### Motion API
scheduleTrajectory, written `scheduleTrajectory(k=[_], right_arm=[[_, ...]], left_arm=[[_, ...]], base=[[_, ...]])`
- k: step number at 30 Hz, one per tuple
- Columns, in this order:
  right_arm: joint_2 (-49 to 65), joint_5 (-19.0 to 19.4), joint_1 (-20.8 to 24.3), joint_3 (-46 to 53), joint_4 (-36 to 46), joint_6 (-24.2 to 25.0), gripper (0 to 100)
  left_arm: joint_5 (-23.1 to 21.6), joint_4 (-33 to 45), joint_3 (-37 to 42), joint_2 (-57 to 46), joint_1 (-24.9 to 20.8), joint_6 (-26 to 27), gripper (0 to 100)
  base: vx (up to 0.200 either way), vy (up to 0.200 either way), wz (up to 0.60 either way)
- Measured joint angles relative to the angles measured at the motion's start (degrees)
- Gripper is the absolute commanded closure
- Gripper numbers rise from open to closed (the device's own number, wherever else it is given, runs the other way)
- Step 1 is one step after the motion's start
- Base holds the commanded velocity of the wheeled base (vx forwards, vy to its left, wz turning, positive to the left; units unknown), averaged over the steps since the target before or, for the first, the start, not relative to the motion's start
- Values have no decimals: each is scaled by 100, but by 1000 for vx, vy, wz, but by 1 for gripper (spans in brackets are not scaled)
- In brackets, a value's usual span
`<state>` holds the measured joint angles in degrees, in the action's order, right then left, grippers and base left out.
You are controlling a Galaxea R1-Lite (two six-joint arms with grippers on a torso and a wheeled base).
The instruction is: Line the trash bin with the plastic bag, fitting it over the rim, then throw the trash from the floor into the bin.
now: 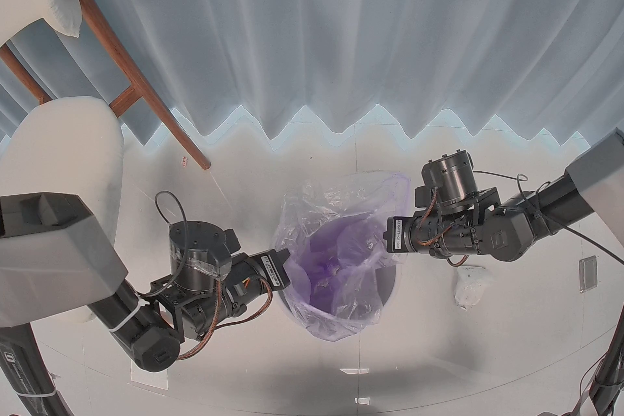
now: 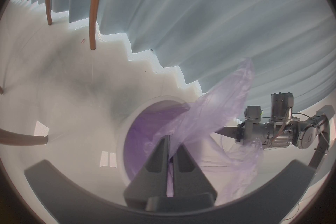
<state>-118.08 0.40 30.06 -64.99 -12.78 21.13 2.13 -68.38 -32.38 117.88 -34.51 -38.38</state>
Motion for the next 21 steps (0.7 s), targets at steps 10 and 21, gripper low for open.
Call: scheduleTrajectory(k=[10, 21], right_arm=[[13, 121, -40, 20, 66, -22, 100], [733, 323, -783, 1381, -165, -293, 100]], left_arm=[[411, -7, -111, 332, 138, 182, 100], [478, -67, -17, 496, 828, 1274, 100]], base=[[0, 0, 0], [0, 0, 0]])
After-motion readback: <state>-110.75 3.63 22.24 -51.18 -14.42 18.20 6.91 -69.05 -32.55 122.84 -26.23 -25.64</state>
